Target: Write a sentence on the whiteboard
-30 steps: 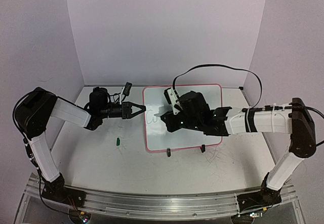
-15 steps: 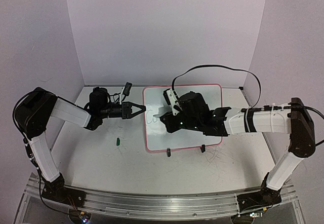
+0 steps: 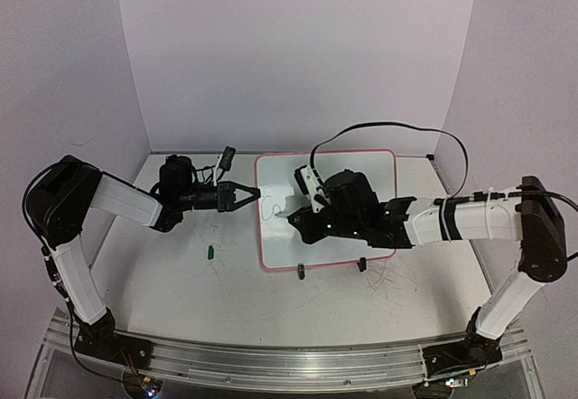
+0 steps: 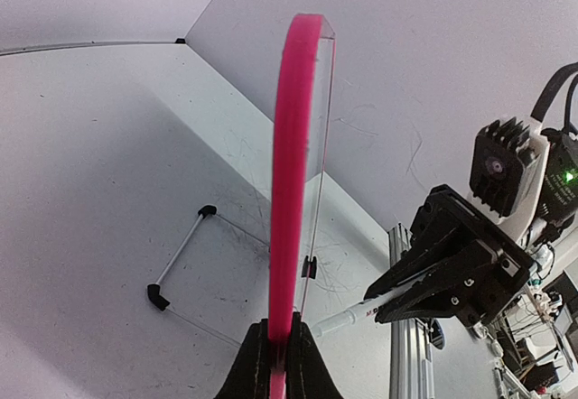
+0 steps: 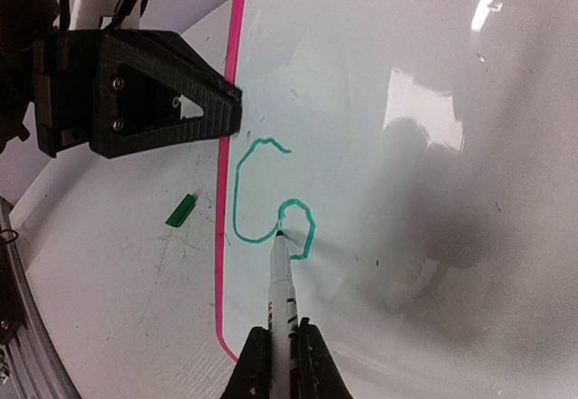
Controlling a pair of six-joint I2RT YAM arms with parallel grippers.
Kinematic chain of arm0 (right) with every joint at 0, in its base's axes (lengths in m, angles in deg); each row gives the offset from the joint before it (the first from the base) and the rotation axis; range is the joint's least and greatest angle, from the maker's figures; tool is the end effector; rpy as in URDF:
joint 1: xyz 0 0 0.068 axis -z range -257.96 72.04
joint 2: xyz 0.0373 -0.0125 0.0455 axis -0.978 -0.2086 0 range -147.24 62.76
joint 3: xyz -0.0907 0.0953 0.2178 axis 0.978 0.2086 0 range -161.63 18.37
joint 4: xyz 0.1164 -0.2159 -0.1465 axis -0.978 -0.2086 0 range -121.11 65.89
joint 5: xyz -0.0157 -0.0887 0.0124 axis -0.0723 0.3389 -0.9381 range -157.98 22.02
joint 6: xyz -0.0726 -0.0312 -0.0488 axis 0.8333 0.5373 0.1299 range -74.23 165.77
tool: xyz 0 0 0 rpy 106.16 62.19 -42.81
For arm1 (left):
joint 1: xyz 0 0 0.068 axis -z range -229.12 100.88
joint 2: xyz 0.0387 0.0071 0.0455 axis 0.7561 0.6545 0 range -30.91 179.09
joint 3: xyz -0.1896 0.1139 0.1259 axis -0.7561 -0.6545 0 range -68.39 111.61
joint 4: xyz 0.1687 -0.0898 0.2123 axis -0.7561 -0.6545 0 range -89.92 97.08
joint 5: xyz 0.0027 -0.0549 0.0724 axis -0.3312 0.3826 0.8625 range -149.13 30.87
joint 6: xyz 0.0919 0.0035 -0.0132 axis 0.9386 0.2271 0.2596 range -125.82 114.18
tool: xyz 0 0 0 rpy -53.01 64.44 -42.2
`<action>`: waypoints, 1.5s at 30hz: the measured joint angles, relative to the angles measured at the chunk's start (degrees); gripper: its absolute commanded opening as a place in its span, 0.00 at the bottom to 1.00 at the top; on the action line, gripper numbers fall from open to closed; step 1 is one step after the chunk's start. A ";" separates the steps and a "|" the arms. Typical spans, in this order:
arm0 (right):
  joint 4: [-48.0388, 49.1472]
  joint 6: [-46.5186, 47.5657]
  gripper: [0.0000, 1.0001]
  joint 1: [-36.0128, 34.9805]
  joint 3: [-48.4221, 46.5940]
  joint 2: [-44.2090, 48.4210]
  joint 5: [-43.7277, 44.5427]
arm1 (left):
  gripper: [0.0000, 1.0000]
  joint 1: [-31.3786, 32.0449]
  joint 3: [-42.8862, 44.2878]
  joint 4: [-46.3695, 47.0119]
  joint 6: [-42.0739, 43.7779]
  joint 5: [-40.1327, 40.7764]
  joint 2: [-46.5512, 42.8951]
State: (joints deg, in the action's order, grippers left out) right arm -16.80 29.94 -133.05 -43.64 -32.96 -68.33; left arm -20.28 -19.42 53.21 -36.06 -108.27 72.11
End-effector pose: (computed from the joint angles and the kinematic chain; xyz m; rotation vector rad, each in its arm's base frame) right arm 0.2538 0.3645 0.1869 -0.7168 1.9979 0.7689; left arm 0.3287 -0.2532 0.1506 0.6806 1.7727 -1.4589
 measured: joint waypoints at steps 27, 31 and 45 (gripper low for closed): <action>1.27 1.46 0.00 2.01 2.63 3.69 0.90 | 0.00 0.00 0.00 0.02 0.00 -0.20 0.00; 1.56 1.46 0.00 2.01 2.45 2.95 0.70 | 0.00 0.00 0.00 -0.02 0.00 -0.15 0.00; 1.70 1.63 0.00 1.90 1.81 2.39 0.94 | 0.00 0.00 0.00 0.00 0.00 -0.15 0.00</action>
State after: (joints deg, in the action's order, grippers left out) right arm -15.10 31.57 -131.15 -41.83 -30.56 -67.38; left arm -20.28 -19.42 53.21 -36.06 -108.43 72.11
